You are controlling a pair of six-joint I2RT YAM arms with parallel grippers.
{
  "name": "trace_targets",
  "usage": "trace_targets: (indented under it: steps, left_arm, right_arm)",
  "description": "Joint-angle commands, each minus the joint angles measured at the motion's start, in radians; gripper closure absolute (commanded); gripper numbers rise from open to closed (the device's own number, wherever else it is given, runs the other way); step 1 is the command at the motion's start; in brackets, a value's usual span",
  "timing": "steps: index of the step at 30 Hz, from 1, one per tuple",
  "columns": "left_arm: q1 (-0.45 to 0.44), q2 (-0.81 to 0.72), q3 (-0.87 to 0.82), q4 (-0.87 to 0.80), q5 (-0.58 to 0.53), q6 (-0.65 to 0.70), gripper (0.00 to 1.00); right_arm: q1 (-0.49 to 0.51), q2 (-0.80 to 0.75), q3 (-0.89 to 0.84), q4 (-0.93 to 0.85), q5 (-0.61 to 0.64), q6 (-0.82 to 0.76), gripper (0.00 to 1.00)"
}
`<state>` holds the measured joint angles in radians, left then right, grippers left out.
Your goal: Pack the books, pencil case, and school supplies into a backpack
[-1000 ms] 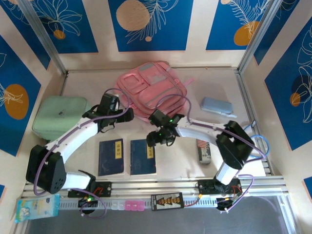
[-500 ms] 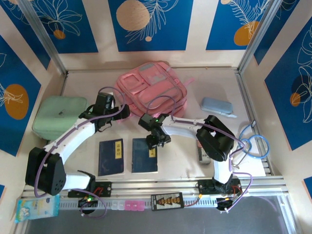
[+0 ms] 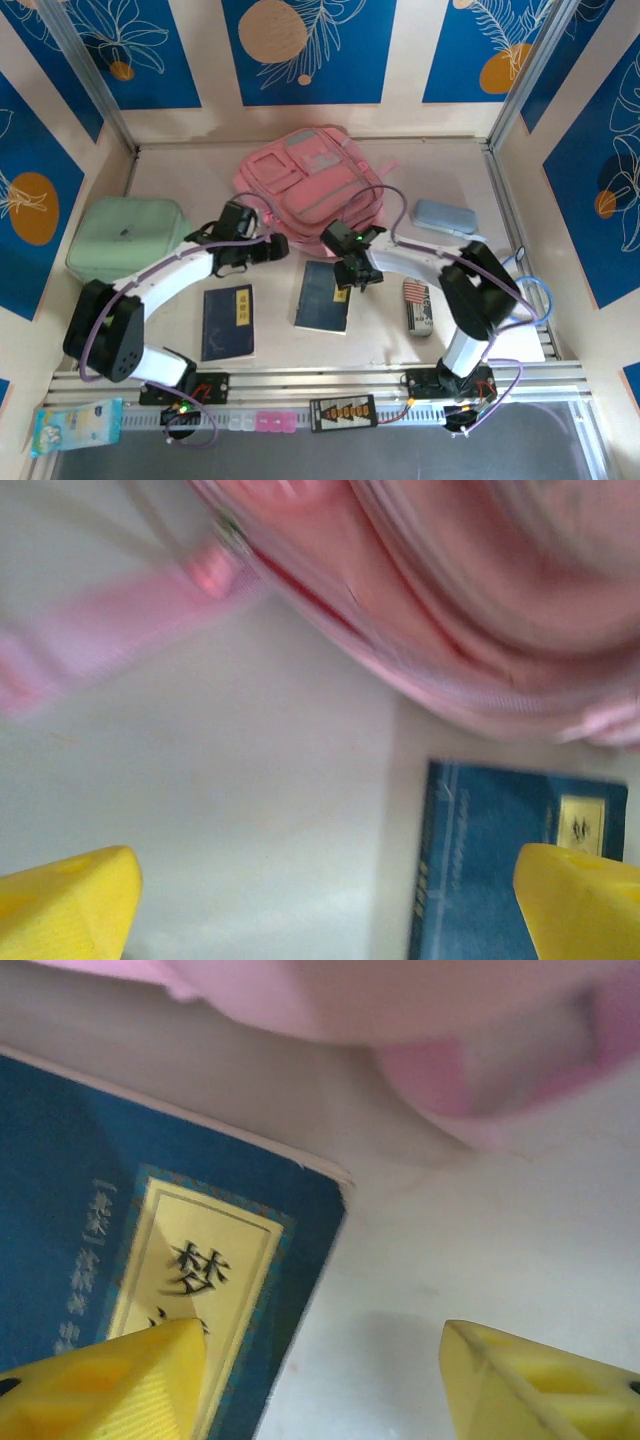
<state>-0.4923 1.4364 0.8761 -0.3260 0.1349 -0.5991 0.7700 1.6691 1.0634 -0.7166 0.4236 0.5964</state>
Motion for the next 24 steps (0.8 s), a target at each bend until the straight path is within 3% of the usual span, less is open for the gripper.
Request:
trace_targets:
  steps: [1, 5, 20, 24]
  left_arm:
    - [-0.083, 0.027, -0.017, -0.033, 0.085, -0.058, 0.06]
    - [-0.155, 0.05, -0.043, -0.009, 0.122, -0.108, 0.1]
    - [-0.201, 0.198, -0.019, 0.06, 0.216, -0.118, 0.46]
    - [-0.206, 0.223, -0.015, 0.092, 0.242, -0.134, 0.5]
  right_arm:
    - [-0.011, -0.111, -0.059, 0.098, -0.182, 0.062, 0.36]
    - [-0.039, -0.133, -0.117, 0.127, -0.295, 0.092, 0.46]
    - [-0.074, 0.005, -0.137, 0.095, -0.25, 0.12, 0.76]
    - [-0.074, 0.019, -0.147, 0.095, -0.251, 0.121, 0.78]
